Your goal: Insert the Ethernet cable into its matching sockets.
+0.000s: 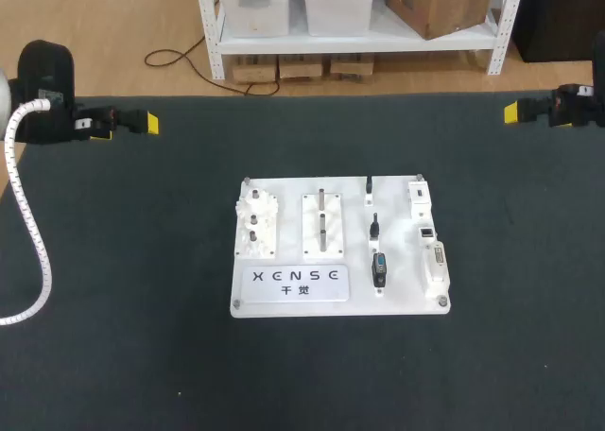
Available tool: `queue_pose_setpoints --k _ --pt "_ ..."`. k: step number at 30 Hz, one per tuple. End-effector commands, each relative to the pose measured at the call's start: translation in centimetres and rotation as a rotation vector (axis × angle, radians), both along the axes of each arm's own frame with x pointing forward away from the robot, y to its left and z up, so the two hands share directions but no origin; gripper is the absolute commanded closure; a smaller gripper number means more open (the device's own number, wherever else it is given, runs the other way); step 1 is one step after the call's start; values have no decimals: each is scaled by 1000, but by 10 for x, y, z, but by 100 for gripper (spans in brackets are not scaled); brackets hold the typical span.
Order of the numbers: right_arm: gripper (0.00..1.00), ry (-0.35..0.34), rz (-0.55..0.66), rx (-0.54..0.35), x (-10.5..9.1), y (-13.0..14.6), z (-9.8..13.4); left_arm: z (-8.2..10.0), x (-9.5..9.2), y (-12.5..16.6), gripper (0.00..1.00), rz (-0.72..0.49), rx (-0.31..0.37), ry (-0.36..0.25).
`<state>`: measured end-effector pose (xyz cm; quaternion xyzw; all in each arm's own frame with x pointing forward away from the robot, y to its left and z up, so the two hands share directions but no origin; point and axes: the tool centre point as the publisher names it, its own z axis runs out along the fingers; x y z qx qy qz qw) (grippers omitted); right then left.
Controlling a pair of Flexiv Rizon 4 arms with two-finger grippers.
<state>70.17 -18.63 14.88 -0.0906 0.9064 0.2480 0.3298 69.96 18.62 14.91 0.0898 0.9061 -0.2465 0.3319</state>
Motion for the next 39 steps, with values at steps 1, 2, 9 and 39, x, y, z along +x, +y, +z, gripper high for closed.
queue_pose_setpoints --k 1,2,9,39 --pt "0 0 -2 -2 -1 0 1 1 0 -2 0 5 8 6" --pt "0 0 -2 -2 -1 0 1 1 0 -2 0 5 8 6" --pt "0 0 -2 -2 -1 0 1 1 0 -2 0 5 8 6" --pt "0 0 -2 -2 -1 0 1 8 1 -102 0 -1059 -218 -504"
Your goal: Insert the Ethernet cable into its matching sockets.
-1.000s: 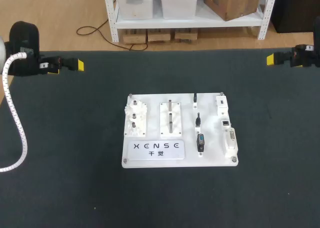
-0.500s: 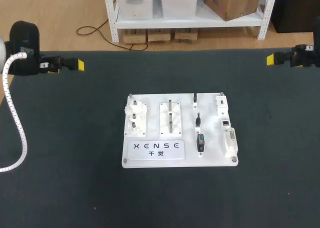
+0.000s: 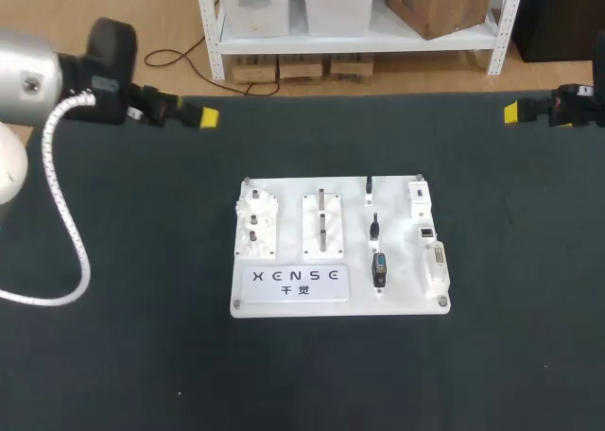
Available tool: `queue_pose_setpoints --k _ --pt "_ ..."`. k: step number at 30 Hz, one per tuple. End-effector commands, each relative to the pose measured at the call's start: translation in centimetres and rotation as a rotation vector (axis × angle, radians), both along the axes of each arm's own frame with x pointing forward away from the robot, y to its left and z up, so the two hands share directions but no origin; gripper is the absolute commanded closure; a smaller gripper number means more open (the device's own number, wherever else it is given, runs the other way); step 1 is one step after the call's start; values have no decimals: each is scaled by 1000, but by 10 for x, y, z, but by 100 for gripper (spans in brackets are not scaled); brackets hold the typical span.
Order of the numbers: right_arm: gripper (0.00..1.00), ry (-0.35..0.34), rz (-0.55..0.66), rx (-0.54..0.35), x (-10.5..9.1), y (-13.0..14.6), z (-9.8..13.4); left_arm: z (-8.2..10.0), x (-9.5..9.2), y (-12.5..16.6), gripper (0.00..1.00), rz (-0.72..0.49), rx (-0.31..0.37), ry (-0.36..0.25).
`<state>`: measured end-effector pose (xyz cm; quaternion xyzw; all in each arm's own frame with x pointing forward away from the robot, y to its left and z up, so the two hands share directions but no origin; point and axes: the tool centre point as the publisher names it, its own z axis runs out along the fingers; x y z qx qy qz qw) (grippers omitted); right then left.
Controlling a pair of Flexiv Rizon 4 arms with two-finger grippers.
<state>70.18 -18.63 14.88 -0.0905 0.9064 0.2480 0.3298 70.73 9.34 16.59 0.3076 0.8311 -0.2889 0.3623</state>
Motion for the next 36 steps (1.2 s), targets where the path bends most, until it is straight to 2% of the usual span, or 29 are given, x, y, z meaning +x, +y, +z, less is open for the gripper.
queue_pose_setpoints --k 1,7,10,16,22,26,30,36 --pt "0 0 -2 -2 -1 0 1 -11 -11 -14 0 -695 -223 -268" --pt "0 0 -2 -2 -1 0 1 -24 -35 -34 0 -809 -219 -361" --pt "0 0 -2 -2 -1 0 1 -32 -42 -44 0 -847 -186 -397" --pt "0 0 -2 -2 -1 0 1 -46 -48 -64 0 -848 -119 -415" --pt "0 0 -2 -2 -1 0 1 -55 -53 -79 0 -797 -40 -394" --pt "0 0 -2 -2 -1 0 1 -64 -57 -85 0 -773 58 -376" --pt "0 0 -2 -2 -1 0 1 -72 -60 -86 0 -732 112 -343" --pt "0 0 -2 -2 -1 0 1 -83 -67 -87 0 -716 112 -311"
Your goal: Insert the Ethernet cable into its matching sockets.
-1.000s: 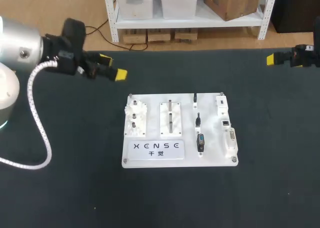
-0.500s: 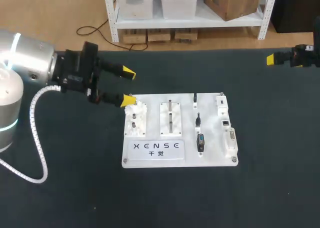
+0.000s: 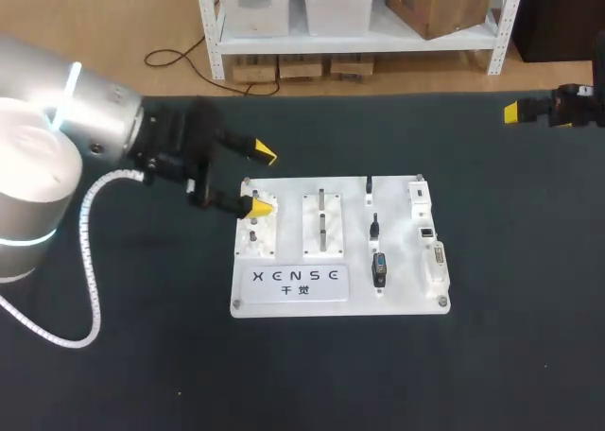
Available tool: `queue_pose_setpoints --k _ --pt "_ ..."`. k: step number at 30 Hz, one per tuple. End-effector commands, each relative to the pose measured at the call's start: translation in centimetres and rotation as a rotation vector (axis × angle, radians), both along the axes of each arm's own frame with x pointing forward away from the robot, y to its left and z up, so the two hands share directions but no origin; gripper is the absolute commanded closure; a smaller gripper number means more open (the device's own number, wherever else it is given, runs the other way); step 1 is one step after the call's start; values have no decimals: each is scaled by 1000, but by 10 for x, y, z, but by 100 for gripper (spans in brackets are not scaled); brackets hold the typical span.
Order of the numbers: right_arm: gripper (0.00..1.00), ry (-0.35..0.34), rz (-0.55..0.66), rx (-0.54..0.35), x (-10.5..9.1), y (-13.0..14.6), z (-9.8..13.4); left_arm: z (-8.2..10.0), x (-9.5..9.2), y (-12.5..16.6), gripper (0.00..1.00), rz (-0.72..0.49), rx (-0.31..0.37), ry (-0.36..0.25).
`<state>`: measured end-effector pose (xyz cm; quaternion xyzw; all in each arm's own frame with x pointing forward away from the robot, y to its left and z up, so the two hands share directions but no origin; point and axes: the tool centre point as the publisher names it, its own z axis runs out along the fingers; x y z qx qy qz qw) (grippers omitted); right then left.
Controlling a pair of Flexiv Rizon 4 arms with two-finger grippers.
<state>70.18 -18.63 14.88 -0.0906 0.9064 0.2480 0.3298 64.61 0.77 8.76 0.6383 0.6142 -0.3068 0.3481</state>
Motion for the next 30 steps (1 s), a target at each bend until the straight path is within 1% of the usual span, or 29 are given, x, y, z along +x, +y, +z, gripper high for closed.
queue_pose_setpoints --k 1,2,6,10,22,24,25,26,28,30 --pt "0 0 -2 -2 -1 0 1 -6 -7 -2 0 11 19 8" --pt "0 0 -2 -2 -1 0 1 -8 -8 -2 0 13 18 23" --pt "0 0 -2 -2 -1 0 1 -13 -11 -3 0 23 22 38" --pt "0 0 -2 -2 -1 0 1 -14 -10 -2 0 50 23 67" --pt "0 0 -2 -2 -1 0 1 -14 -10 -2 0 50 23 67" --pt "0 37 61 -71 0 16 3 -14 -10 -2 0 50 23 67" --pt "0 55 88 -86 -1 25 2 -14 -10 -2 0 50 23 67" --pt "0 80 108 -112 -1 39 2 -14 -10 -2 0 50 23 67" --pt "0 96 124 -138 -5 62 1 -14 -10 -2 0 50 23 67" --pt "0 118 102 -191 -8 82 -1 -14 -10 -2 0 50 23 67"
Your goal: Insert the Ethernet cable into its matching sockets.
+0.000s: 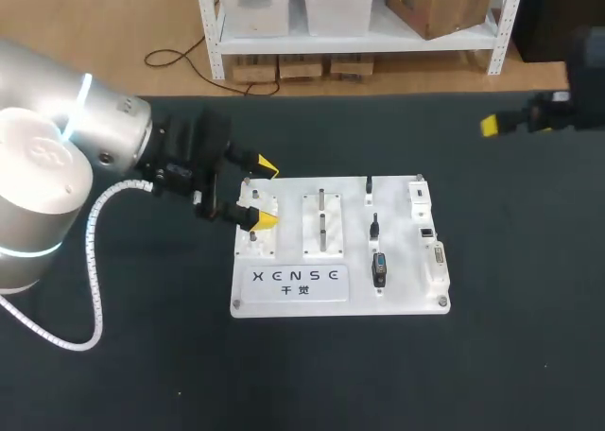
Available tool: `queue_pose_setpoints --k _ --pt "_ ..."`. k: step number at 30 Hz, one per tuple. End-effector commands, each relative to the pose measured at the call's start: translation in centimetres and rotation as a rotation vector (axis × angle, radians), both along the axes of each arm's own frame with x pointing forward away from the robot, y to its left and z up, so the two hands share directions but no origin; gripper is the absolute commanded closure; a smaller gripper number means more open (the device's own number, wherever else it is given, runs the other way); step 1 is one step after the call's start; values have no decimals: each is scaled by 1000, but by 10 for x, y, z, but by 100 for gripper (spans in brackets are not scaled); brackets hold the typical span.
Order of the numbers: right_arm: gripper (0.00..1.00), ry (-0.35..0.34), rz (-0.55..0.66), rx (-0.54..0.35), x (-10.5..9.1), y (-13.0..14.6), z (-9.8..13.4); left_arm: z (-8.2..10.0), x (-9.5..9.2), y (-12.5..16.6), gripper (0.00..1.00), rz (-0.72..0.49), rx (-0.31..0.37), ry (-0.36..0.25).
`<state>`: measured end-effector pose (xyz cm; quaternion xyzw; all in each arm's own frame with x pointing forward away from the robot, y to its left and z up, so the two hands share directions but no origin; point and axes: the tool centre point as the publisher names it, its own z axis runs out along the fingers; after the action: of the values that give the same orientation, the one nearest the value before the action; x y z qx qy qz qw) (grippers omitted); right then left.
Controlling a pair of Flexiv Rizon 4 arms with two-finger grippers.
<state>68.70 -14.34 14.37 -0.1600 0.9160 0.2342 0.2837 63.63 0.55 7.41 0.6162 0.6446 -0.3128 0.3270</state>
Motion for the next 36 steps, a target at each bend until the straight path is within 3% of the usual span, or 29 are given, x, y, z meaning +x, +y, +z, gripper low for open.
queue_pose_setpoints --k 1,11,17,36 --pt "0 58 -47 -137 4 48 3 -1 0 0 0 1 0 -1" --pt "0 220 -168 -239 -30 122 -29 -1 0 0 0 1 0 -1" --pt "0 277 -199 -325 -46 149 -52 -1 0 0 0 1 0 -1" --pt "0 409 -244 -471 -66 160 -106 -1 0 0 0 1 0 -1"
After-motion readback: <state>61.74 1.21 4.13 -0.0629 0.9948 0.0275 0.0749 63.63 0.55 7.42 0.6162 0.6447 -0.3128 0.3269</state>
